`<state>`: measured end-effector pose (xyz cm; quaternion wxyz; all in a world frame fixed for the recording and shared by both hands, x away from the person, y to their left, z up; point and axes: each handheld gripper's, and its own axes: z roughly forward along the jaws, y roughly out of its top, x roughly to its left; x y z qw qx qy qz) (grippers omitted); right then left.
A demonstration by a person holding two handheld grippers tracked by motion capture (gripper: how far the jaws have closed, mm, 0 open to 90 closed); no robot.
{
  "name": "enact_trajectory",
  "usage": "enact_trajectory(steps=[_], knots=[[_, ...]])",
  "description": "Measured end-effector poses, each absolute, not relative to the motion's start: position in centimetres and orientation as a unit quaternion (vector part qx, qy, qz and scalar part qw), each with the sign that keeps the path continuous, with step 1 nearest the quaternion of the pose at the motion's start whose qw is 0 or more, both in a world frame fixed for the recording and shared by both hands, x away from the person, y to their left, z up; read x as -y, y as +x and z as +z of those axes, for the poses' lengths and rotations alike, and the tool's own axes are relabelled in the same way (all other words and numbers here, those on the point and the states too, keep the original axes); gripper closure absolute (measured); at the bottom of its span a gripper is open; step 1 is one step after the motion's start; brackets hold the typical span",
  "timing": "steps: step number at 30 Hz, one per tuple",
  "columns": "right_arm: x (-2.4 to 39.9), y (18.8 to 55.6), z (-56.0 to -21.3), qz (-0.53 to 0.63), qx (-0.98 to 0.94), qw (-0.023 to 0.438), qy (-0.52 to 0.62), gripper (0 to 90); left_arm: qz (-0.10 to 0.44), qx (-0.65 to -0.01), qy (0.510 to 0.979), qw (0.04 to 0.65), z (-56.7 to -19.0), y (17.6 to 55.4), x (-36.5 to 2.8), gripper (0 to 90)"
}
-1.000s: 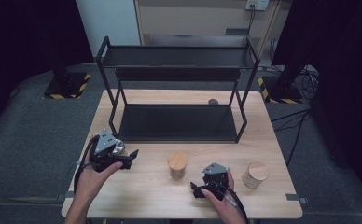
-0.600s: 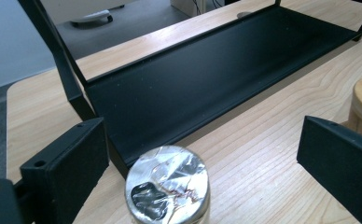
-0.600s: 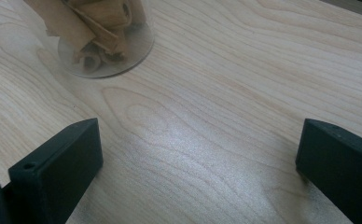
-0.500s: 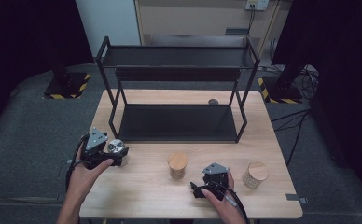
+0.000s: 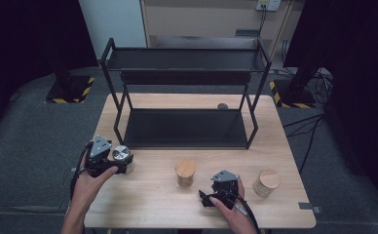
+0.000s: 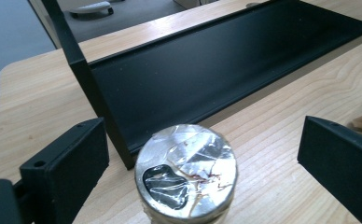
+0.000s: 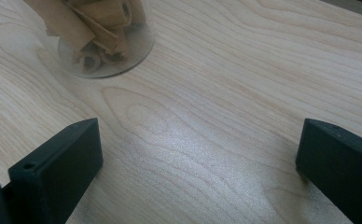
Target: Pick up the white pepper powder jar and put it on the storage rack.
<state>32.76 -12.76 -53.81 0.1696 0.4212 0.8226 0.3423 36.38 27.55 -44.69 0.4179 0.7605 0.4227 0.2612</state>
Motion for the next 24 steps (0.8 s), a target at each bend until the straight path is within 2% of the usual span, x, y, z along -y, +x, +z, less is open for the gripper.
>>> enact_trajectory(steps=[24], knots=[[12.8,32.8,-53.8,0.342,-0.823,0.170,0.421,0.4,0.262,-0.427,0.761,0.411,-48.5,37.0,-28.4,0.6]])
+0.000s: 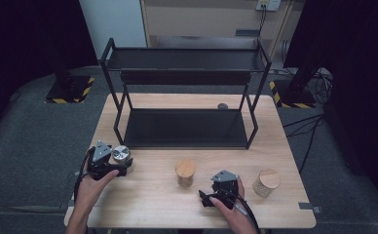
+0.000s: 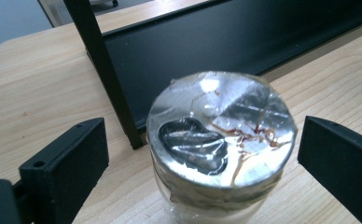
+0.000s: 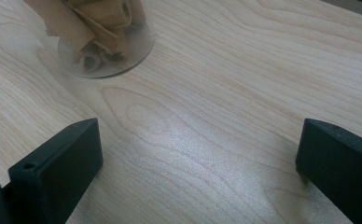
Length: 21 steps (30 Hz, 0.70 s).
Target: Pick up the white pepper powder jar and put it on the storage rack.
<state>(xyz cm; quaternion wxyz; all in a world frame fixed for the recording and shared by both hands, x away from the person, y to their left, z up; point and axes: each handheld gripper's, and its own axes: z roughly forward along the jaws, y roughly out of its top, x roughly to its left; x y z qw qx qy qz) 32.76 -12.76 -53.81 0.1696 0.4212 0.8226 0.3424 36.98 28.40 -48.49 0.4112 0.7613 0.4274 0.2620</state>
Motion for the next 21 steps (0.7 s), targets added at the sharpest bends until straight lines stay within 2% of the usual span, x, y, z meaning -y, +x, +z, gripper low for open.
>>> enact_trajectory(steps=[21], knots=[[12.8,32.8,-53.8,0.342,-0.823,0.169,0.421,0.4,0.257,-0.424,0.769,0.404,-50.3,37.1,-27.9,1.0]])
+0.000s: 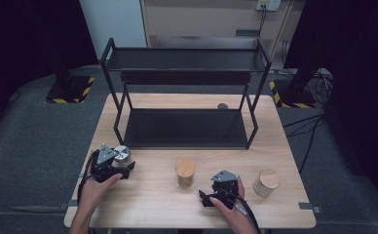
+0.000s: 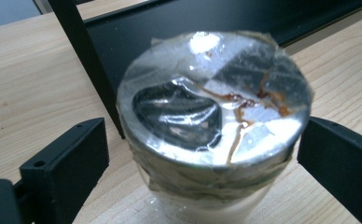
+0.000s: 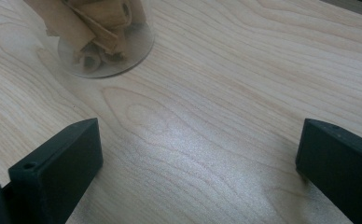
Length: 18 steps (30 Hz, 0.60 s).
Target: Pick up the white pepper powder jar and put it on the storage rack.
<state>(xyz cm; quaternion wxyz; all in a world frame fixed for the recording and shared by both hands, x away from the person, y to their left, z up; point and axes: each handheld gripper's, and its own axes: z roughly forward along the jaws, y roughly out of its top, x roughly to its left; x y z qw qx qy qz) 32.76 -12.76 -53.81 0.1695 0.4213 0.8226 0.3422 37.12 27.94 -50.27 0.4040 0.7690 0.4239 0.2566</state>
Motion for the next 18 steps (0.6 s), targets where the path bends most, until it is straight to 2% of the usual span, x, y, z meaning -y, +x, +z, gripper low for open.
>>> enact_trajectory(steps=[12,18], knots=[[12.8,32.8,-53.8,0.342,-0.823,0.170,0.421,0.4,0.261,-0.424,0.767,0.404,-51.5,37.2,-27.9,6.0],[12.8,32.8,-53.8,0.342,-0.823,0.169,0.421,0.4,0.263,-0.419,0.764,0.414,-51.6,37.2,-27.8,15.5]])
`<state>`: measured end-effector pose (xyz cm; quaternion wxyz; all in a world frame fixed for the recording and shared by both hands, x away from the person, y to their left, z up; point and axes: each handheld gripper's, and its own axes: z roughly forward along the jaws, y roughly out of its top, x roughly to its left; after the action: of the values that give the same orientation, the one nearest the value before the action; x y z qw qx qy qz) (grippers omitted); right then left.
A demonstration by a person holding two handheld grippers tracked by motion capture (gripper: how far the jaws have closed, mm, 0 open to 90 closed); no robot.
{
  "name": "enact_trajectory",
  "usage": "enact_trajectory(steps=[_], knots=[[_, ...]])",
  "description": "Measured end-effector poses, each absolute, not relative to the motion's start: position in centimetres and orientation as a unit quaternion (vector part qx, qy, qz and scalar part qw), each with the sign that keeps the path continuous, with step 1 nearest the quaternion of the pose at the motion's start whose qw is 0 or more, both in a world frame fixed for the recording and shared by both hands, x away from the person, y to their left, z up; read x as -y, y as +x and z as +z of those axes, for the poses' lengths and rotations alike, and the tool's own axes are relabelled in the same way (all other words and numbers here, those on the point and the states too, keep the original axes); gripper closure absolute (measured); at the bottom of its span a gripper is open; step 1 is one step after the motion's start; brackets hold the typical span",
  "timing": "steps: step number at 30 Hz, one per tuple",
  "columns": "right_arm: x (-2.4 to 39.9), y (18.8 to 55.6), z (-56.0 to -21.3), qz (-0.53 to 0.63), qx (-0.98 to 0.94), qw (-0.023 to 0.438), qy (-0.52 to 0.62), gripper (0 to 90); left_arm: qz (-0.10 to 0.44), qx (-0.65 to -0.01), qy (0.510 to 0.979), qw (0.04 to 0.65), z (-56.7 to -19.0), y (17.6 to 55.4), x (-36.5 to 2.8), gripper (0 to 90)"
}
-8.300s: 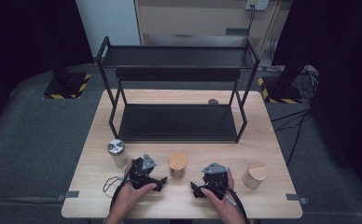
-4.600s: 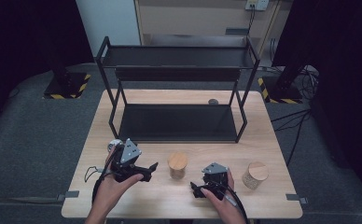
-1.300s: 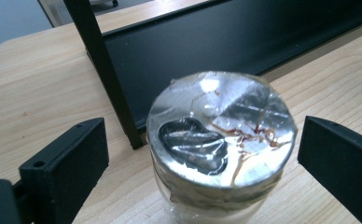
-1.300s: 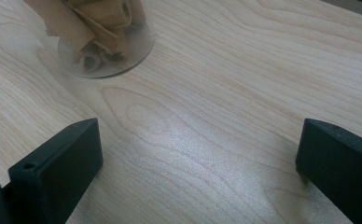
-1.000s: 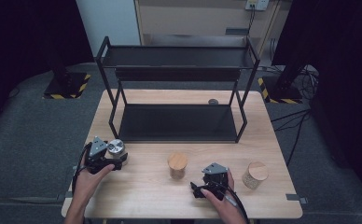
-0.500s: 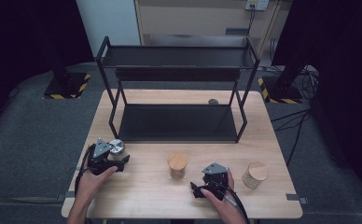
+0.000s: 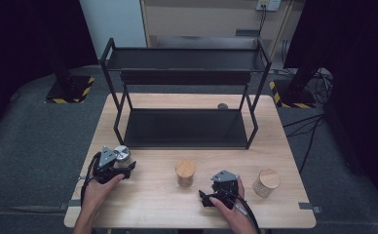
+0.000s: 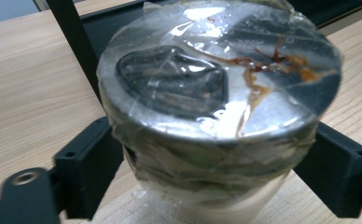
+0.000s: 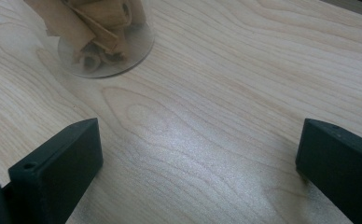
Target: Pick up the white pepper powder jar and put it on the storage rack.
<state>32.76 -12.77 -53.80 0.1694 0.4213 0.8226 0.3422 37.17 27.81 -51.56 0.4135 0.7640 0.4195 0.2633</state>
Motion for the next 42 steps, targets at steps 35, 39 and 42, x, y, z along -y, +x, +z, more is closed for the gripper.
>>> enact_trajectory(steps=[35,39,42], knots=[[12.8,32.8,-53.8,0.342,-0.823,0.169,0.421,0.4,0.269,-0.410,0.764,0.420,-50.9,35.3,-26.8,29.4],[12.8,32.8,-53.8,0.342,-0.823,0.169,0.421,0.4,0.267,-0.411,0.762,0.423,-50.9,35.0,-26.8,29.4],[12.8,32.8,-53.8,0.342,-0.823,0.170,0.421,0.4,0.264,-0.413,0.761,0.426,-50.9,34.9,-26.9,29.4]])
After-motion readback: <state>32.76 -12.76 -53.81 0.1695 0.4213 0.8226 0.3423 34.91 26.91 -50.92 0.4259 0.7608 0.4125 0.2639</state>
